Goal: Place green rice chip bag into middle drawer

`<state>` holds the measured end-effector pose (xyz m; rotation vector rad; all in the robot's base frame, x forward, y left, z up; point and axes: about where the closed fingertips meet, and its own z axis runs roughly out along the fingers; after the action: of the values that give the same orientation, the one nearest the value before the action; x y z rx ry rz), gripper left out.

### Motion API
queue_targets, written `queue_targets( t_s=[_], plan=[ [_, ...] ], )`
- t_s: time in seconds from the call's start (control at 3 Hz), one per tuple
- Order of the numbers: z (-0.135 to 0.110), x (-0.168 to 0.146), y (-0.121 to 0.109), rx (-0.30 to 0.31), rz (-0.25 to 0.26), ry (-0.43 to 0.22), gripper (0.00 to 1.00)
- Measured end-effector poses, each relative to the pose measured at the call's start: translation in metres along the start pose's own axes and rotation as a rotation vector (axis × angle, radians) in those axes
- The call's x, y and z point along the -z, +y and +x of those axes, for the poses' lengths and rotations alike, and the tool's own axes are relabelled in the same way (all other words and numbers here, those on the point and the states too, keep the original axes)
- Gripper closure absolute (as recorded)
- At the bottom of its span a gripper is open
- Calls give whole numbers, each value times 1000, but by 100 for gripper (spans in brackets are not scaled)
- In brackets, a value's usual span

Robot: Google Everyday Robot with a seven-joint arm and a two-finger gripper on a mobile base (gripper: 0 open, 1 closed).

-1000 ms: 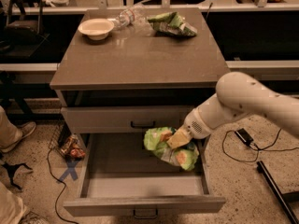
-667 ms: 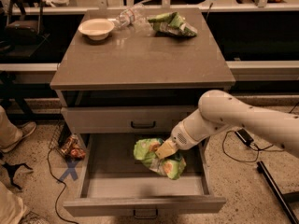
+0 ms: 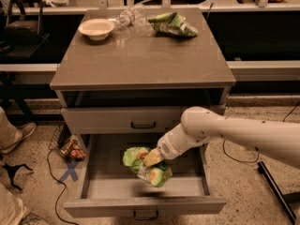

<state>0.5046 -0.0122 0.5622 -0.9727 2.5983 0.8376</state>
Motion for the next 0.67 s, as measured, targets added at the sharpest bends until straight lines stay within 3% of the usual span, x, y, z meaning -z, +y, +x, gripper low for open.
queue_targets(
  t_s=[0.67],
  plan=[
    [11, -37, -4, -61, 20, 18, 59]
  ],
)
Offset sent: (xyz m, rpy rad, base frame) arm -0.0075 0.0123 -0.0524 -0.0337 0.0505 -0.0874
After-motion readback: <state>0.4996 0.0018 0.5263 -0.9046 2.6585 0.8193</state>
